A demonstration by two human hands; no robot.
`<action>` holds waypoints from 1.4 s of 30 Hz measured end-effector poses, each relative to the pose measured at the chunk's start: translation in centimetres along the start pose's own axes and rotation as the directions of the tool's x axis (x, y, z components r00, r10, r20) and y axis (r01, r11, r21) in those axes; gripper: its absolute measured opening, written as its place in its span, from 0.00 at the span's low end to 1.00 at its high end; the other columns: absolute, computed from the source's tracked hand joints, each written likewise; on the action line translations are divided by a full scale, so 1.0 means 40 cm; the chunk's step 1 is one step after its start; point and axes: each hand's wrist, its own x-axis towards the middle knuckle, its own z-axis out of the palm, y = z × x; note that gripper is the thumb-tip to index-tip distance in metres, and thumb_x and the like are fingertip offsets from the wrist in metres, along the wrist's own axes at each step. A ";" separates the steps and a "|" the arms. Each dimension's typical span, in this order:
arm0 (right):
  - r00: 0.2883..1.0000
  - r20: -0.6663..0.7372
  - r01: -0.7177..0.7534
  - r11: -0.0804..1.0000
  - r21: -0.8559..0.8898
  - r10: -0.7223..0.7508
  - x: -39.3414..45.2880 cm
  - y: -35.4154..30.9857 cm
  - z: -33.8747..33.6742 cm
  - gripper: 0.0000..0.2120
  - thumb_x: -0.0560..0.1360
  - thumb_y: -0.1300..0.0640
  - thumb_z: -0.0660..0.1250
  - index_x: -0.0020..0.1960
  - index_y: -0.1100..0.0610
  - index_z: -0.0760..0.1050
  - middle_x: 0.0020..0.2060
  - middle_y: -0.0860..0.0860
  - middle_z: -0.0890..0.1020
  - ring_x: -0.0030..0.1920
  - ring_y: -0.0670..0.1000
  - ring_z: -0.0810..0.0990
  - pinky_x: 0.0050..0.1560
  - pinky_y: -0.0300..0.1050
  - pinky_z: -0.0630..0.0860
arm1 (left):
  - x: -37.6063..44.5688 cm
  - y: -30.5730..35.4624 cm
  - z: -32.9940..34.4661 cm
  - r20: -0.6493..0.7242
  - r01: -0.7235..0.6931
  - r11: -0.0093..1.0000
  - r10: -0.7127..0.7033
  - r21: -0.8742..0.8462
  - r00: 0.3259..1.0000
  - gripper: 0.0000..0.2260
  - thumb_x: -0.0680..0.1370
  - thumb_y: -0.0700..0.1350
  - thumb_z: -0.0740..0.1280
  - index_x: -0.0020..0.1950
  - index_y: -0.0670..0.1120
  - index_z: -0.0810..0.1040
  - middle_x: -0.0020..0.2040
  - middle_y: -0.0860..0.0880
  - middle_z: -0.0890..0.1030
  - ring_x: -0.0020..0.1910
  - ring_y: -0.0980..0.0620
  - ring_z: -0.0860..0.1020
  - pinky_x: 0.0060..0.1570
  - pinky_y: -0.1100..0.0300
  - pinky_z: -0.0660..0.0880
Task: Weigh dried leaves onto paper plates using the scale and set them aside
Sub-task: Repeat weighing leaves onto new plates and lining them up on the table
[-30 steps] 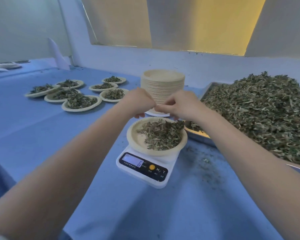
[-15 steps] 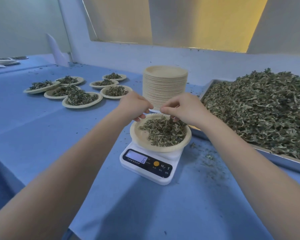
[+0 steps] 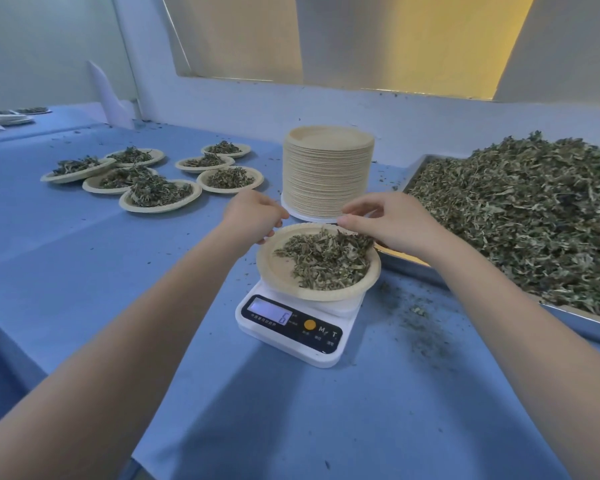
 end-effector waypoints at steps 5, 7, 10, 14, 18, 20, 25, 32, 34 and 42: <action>0.997 0.046 -0.057 0.998 -0.005 0.057 -0.009 0.029 0.001 0.23 0.67 0.35 0.70 0.57 0.44 0.76 0.49 0.41 0.79 0.48 0.36 0.74 0.42 0.32 0.67 | 0.008 -0.014 0.014 -0.035 0.010 1.000 -0.010 0.009 0.999 0.09 0.77 0.38 0.60 0.48 0.41 0.81 0.42 0.45 0.80 0.38 0.47 0.75 0.45 0.53 0.76; 0.997 0.057 -0.060 0.998 -0.008 0.060 -0.012 0.032 0.004 0.22 0.66 0.34 0.70 0.57 0.42 0.75 0.50 0.40 0.79 0.48 0.35 0.74 0.42 0.32 0.67 | 0.012 -0.016 0.019 -0.044 0.002 1.000 -0.002 0.005 0.999 0.09 0.77 0.38 0.60 0.46 0.43 0.81 0.43 0.45 0.81 0.38 0.47 0.75 0.47 0.53 0.77; 0.998 0.041 -0.052 0.999 0.010 0.052 -0.013 0.029 0.004 0.22 0.66 0.35 0.70 0.57 0.42 0.74 0.50 0.41 0.79 0.49 0.38 0.75 0.44 0.35 0.68 | 0.018 -0.013 0.023 -0.062 -0.031 0.999 0.029 -0.022 0.998 0.09 0.77 0.39 0.61 0.44 0.46 0.81 0.41 0.49 0.81 0.36 0.50 0.74 0.42 0.55 0.75; 0.998 0.010 -0.057 0.998 -0.014 0.057 -0.011 0.027 0.000 0.24 0.68 0.35 0.68 0.60 0.45 0.75 0.52 0.43 0.80 0.52 0.44 0.77 0.49 0.41 0.69 | 0.022 -0.007 0.024 -0.087 -0.079 0.996 0.075 -0.044 0.993 0.12 0.77 0.39 0.60 0.40 0.51 0.79 0.40 0.53 0.80 0.35 0.53 0.74 0.38 0.59 0.74; 0.997 0.053 -0.052 0.992 -0.113 0.058 -0.016 0.026 0.015 0.25 0.72 0.36 0.64 0.64 0.48 0.75 0.54 0.44 0.80 0.54 0.45 0.76 0.48 0.37 0.66 | 0.022 -0.009 0.024 -0.108 -0.093 0.994 0.087 -0.054 0.990 0.12 0.77 0.38 0.60 0.40 0.51 0.79 0.40 0.54 0.80 0.36 0.54 0.74 0.39 0.59 0.73; 0.998 0.060 -0.026 0.993 -0.115 0.033 -0.018 0.022 0.025 0.24 0.74 0.36 0.62 0.63 0.48 0.76 0.55 0.44 0.80 0.53 0.44 0.75 0.45 0.33 0.65 | 0.022 -0.011 0.023 -0.118 -0.089 0.994 0.082 -0.062 0.990 0.12 0.77 0.38 0.60 0.42 0.50 0.80 0.40 0.54 0.80 0.36 0.54 0.74 0.38 0.59 0.73; 0.998 0.066 -0.010 0.998 -0.056 0.013 -0.017 -0.003 0.041 0.19 0.74 0.38 0.64 0.61 0.46 0.76 0.52 0.43 0.79 0.52 0.42 0.75 0.46 0.32 0.65 | 0.021 -0.012 0.025 -0.131 -0.079 0.994 0.069 -0.073 0.989 0.14 0.76 0.37 0.59 0.37 0.53 0.78 0.40 0.54 0.80 0.35 0.54 0.74 0.38 0.60 0.72; 0.997 -0.081 0.010 1.000 -0.016 -0.011 -0.006 0.023 0.007 0.12 0.77 0.45 0.64 0.57 0.46 0.78 0.53 0.43 0.81 0.54 0.42 0.76 0.53 0.35 0.67 | 0.023 0.009 0.046 -0.118 -0.094 0.990 0.081 -0.107 0.990 0.14 0.76 0.37 0.59 0.37 0.53 0.78 0.42 0.54 0.80 0.39 0.53 0.74 0.42 0.59 0.72; 0.992 -0.104 -0.089 0.982 -0.165 0.072 0.009 0.063 -0.017 0.13 0.78 0.49 0.63 0.60 0.51 0.78 0.55 0.47 0.81 0.54 0.46 0.76 0.53 0.37 0.66 | 0.030 0.020 0.054 -0.114 -0.101 0.987 0.087 -0.122 0.990 0.13 0.76 0.37 0.60 0.37 0.52 0.78 0.42 0.53 0.80 0.40 0.53 0.74 0.42 0.58 0.72; 0.939 0.171 -0.163 0.824 -0.542 0.298 0.075 0.181 -0.016 0.18 0.76 0.47 0.67 0.60 0.57 0.78 0.55 0.54 0.81 0.54 0.56 0.78 0.51 0.44 0.72 | 0.063 0.080 0.135 -0.021 -0.123 0.982 0.122 -0.145 0.992 0.10 0.75 0.38 0.64 0.37 0.51 0.79 0.39 0.50 0.80 0.39 0.49 0.74 0.41 0.56 0.72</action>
